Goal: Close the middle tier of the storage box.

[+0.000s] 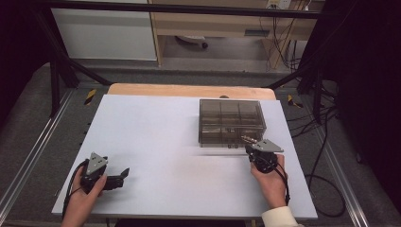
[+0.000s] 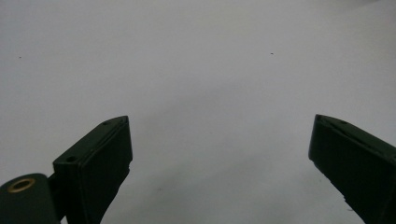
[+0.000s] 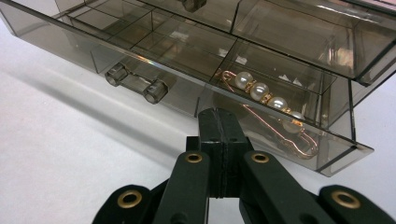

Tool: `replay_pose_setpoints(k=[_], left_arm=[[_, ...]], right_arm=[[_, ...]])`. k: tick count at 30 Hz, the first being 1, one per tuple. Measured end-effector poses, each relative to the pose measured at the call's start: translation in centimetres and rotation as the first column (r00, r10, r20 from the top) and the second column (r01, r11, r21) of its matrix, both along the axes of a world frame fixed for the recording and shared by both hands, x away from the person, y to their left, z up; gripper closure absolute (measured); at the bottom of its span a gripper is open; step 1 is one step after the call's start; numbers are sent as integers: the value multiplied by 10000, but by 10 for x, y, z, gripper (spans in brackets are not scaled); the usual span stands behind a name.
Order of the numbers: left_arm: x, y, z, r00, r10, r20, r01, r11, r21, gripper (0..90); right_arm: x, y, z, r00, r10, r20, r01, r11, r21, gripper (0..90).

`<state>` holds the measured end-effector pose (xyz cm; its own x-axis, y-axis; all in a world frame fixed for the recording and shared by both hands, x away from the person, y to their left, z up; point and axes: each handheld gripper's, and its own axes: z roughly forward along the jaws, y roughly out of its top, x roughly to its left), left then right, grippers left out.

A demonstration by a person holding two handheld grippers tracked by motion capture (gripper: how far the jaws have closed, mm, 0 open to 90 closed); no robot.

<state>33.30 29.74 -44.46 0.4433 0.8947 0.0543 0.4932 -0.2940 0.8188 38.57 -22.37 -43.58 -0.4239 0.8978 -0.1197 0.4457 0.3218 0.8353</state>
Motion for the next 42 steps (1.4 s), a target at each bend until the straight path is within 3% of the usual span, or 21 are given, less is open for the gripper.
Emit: replay_pose_setpoints(k=[42], left_arm=[[0,1,0,10000,-24,-30,24,10000,34,60]], right_arm=[[13,1,-1,10000,-38,-62,40,9997,230,900]])
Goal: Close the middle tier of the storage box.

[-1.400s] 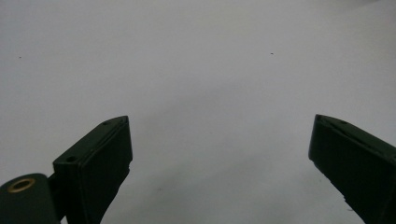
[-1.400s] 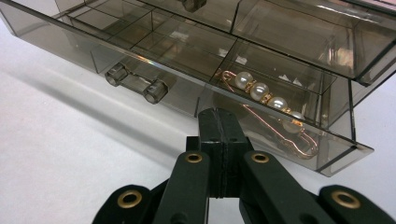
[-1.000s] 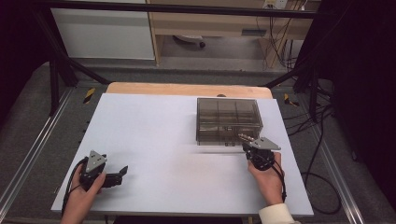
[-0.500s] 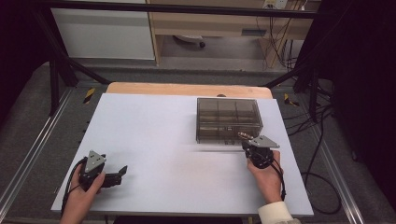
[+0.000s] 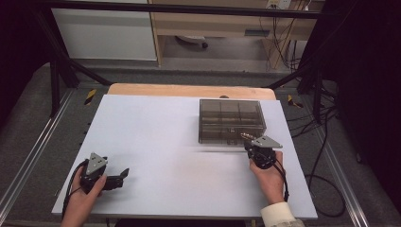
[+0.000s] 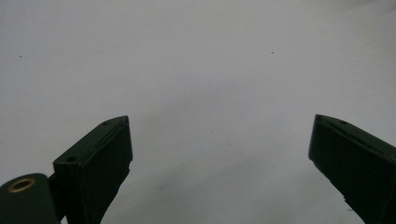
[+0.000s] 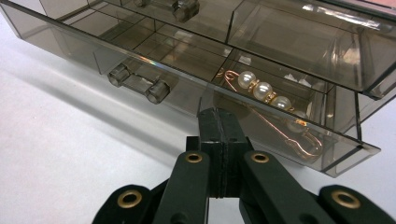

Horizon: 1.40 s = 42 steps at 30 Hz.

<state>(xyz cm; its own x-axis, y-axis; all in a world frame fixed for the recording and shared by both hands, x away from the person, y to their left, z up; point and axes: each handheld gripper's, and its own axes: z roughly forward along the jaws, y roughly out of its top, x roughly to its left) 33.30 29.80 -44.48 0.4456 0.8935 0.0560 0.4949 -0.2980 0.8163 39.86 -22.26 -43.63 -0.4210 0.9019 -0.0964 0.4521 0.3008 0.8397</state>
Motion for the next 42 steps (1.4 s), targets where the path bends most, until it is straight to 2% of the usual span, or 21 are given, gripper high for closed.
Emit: replay_pose_setpoints(k=[14,22,42], left_arm=[[0,0,0,10000,-25,-8,25,10000,14,60],[0,0,0,10000,-30,-6,30,10000,38,62],[0,1,0,10000,11,33,-11,10000,5,62]], right_arm=[[2,-1,0,10000,1,-28,-1,10000,96,900],[4,-1,1,9999,24,-99,-20,9993,384,900],[15,7,5,10000,94,-9,-94,9991,402,900]])
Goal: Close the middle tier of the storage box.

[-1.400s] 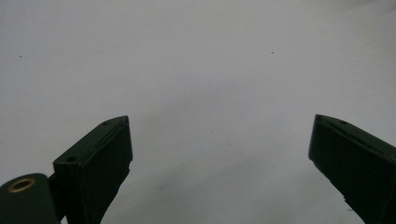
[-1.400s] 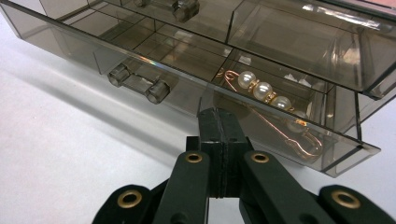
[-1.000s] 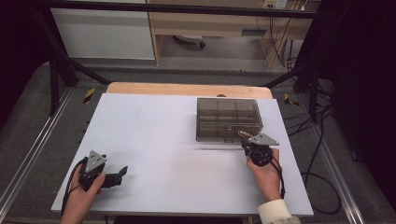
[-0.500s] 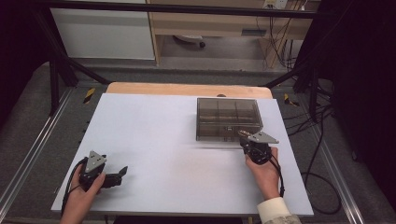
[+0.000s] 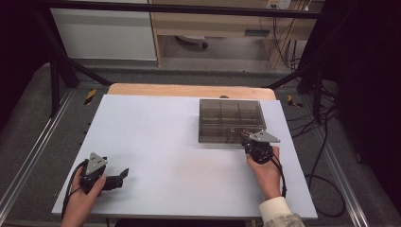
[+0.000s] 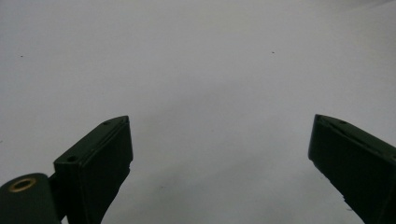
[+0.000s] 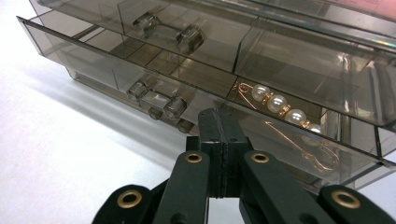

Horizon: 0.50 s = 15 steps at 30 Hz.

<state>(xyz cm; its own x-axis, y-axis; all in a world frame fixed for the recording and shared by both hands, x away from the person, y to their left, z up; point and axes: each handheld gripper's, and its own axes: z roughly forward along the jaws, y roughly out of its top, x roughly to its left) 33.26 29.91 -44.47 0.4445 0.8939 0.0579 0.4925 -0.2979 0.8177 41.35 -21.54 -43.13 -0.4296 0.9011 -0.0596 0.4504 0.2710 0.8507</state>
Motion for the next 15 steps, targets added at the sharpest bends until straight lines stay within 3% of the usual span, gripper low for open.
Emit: replay_pose_setpoints(k=[15], left_arm=[[0,0,0,10000,13,1,-13,10000,-29,62]], right_arm=[[7,3,1,10000,-23,-52,24,9999,121,900]])
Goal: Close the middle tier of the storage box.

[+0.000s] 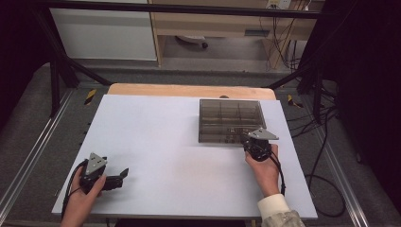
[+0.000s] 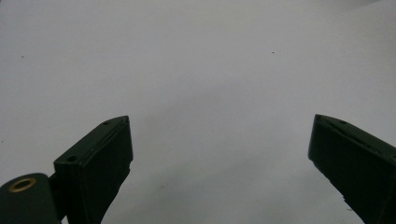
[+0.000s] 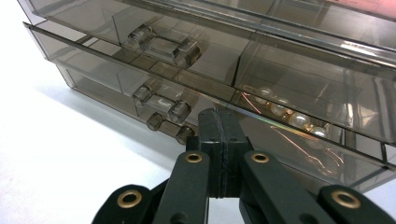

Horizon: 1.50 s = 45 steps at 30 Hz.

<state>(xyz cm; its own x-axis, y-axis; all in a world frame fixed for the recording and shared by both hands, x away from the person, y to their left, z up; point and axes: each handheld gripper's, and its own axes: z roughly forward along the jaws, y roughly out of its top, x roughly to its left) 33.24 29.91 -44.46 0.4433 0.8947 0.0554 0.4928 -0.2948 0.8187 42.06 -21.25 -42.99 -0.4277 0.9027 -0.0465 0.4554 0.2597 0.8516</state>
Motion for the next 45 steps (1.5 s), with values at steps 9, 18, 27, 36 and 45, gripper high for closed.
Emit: replay_pose_setpoints(k=[9,18,27,36,45], left_arm=[[0,0,0,10000,-14,4,14,10000,-11,63],[0,0,0,10000,-11,5,11,10000,-10,63],[0,0,0,10000,6,7,-6,10000,-15,63],[0,0,0,10000,13,11,-13,10000,-14,63],[0,0,0,10000,15,14,-15,10000,-15,63]], right_arm=[[3,-1,-1,10000,39,-1,-39,10000,10,900],[4,-1,-1,10000,16,29,-16,10000,-6,900],[5,-2,-1,10000,10,-17,-10,10000,-9,900],[6,-2,-2,10000,-32,-8,32,10000,-27,900],[6,-3,-2,10000,-87,16,87,10000,21,900]])
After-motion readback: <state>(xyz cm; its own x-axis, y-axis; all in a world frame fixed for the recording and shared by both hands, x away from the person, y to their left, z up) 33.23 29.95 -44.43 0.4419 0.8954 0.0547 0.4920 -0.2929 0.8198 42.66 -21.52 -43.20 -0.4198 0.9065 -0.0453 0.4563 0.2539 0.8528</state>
